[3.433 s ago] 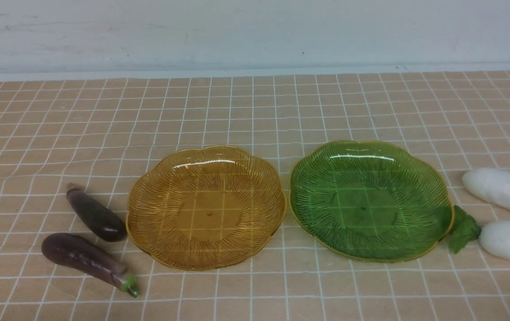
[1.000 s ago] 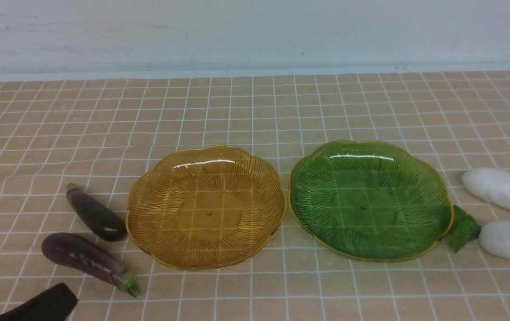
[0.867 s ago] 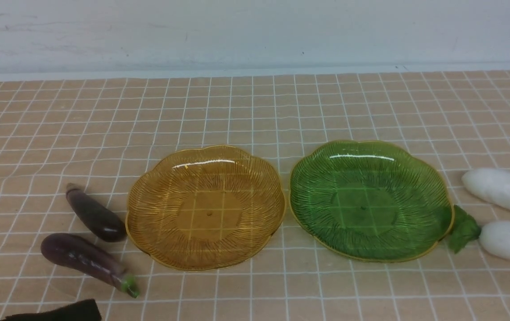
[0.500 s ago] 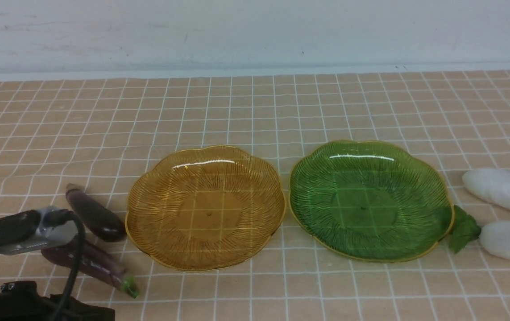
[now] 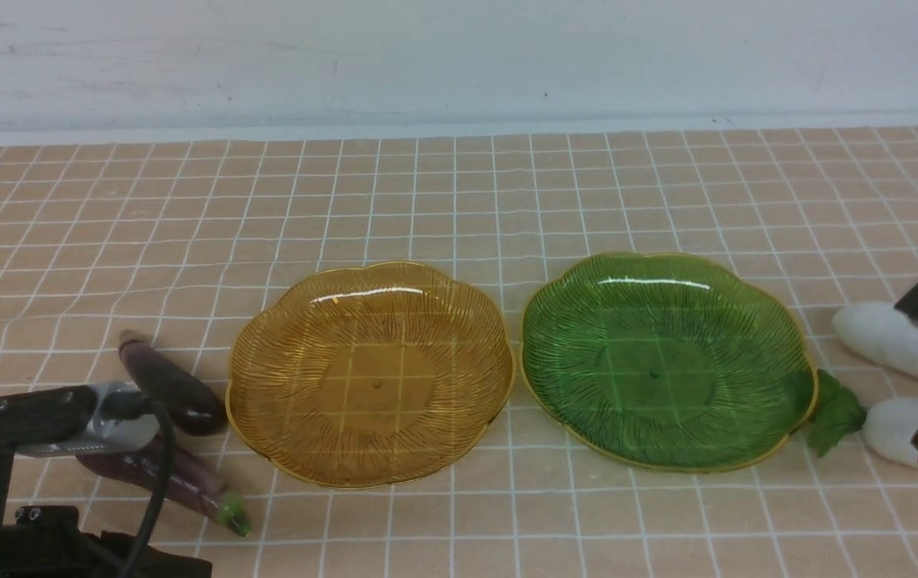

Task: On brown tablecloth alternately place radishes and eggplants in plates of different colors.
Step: 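Place the white radish on the plate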

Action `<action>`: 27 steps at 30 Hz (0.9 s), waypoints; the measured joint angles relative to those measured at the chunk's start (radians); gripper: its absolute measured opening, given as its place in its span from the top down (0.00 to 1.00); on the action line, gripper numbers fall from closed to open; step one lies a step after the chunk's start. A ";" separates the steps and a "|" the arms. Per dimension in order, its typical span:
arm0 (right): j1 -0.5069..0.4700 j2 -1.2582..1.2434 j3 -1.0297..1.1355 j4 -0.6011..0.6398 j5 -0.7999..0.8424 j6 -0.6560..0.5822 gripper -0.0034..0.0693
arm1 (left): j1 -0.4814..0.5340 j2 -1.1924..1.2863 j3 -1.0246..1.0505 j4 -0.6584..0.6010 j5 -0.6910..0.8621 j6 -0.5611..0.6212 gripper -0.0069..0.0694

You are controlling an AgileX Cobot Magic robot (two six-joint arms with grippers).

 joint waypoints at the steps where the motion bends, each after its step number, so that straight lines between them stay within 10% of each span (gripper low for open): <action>1: 0.000 0.008 -0.001 -0.014 -0.002 0.009 0.15 | 0.000 0.000 0.000 0.000 0.000 0.000 0.90; 18: 0.009 -0.004 -0.104 -0.004 0.224 0.153 0.29 | 0.000 0.000 0.000 0.000 0.006 0.000 0.90; 27: 0.014 -0.136 -0.386 0.461 0.369 0.176 0.29 | 0.000 0.000 0.000 0.000 -0.003 0.005 0.89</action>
